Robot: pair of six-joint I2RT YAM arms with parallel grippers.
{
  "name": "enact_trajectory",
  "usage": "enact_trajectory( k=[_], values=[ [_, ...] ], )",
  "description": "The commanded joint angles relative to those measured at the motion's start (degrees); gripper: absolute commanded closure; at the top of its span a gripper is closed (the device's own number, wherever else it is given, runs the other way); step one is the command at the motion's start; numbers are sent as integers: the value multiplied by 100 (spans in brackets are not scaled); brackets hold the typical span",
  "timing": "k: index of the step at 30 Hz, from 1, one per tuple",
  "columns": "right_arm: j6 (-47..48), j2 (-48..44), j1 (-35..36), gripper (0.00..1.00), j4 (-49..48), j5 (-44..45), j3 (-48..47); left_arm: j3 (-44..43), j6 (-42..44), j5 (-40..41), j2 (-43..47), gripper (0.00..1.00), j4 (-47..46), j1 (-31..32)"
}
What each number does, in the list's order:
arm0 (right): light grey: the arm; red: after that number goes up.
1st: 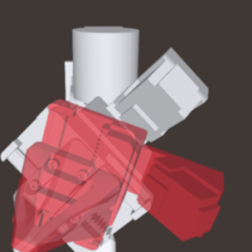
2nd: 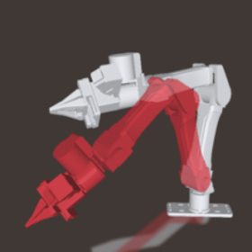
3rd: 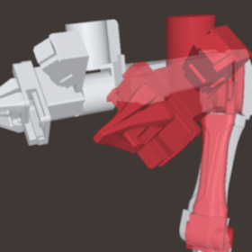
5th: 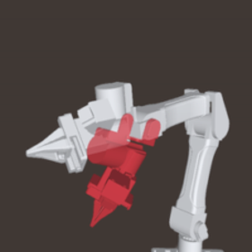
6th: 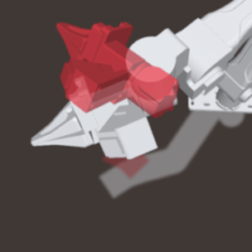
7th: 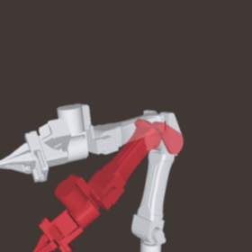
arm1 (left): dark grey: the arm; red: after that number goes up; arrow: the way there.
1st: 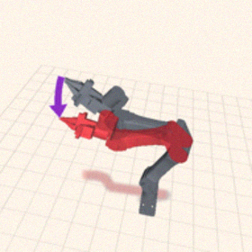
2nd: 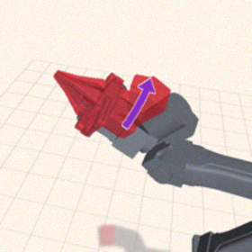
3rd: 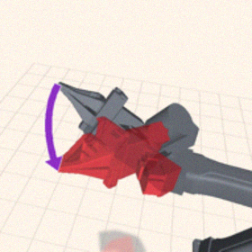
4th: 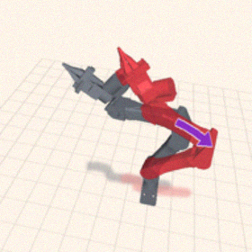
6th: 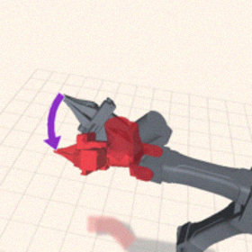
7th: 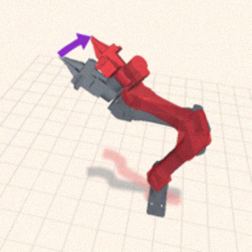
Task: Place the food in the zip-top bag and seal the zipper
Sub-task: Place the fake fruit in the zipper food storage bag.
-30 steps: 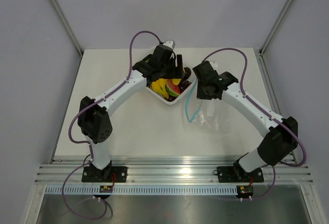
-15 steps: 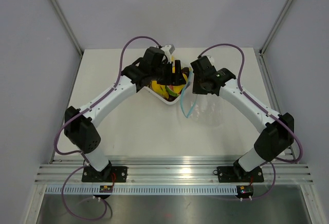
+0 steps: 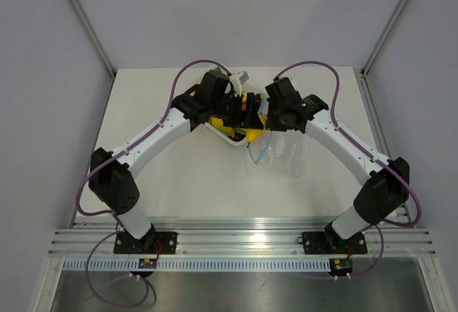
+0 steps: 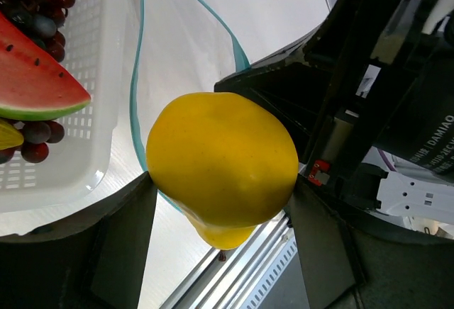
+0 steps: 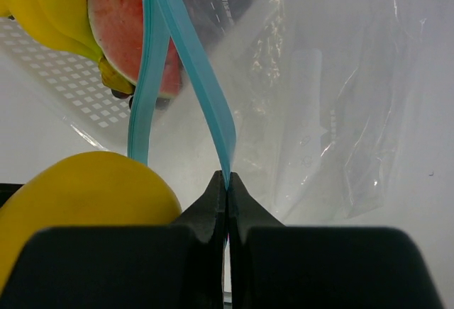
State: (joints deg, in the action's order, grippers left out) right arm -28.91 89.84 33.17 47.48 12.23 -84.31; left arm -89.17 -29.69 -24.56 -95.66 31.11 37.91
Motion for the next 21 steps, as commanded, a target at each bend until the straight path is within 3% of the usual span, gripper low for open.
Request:
enact_trajectory(
  k=[1, 14, 17, 19, 21],
  values=[
    [-97, -344, -47, 100, -222, -221, -121, 13, -107, -234, -120, 74, -237, -3],
    [-370, -942, -47, 100, -354, -1002, 187, -127, -309, -76, -550, 71, -281, -3],
    [-414, -977, -47, 100, -363, -1012, 240, -303, -292, -58, -621, 45, -203, 23],
    [-440, -960, -47, 100, -301, -951, 275, -505, -196, -93, -682, 16, -10, 67],
    [-458, -934, -47, 100, -231, -854, 292, -654, -90, -120, -691, 8, 166, 111]
  ],
)
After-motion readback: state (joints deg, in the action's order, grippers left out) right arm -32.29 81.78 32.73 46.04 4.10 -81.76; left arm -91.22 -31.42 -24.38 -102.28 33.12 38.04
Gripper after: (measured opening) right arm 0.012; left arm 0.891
